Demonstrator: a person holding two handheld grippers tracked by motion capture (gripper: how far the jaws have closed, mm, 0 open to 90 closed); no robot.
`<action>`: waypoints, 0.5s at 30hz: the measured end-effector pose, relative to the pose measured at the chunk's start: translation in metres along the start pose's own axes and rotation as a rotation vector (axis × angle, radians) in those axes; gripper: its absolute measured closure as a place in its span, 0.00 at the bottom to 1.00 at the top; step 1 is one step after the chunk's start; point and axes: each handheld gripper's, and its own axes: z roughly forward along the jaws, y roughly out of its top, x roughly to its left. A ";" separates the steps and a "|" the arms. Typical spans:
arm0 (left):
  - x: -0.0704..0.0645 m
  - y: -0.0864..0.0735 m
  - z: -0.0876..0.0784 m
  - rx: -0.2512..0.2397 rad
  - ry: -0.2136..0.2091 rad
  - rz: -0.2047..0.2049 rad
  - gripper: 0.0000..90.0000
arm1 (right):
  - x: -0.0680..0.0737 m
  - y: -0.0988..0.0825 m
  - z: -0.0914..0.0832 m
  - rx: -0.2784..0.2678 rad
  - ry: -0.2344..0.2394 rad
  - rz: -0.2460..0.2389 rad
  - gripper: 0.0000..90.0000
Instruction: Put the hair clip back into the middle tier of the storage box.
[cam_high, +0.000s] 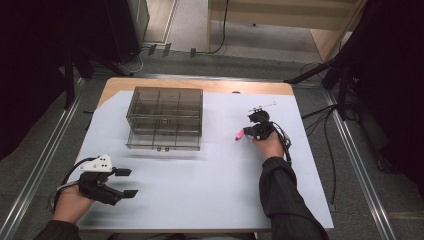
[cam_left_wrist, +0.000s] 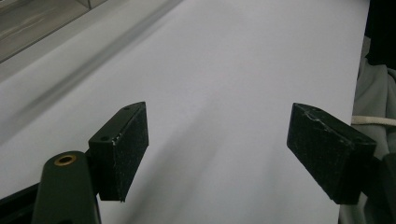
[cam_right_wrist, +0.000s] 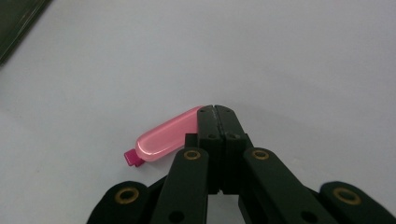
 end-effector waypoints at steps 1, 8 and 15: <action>0.000 0.000 0.000 0.001 -0.001 0.000 0.24 | 0.001 0.001 0.000 0.002 0.000 0.001 1.00; 0.000 -0.001 -0.001 0.000 0.004 -0.001 0.24 | 0.009 0.008 0.006 0.010 0.007 -0.004 1.00; 0.000 -0.001 -0.001 0.001 0.006 -0.002 0.24 | 0.012 0.012 0.006 0.032 -0.003 0.000 1.00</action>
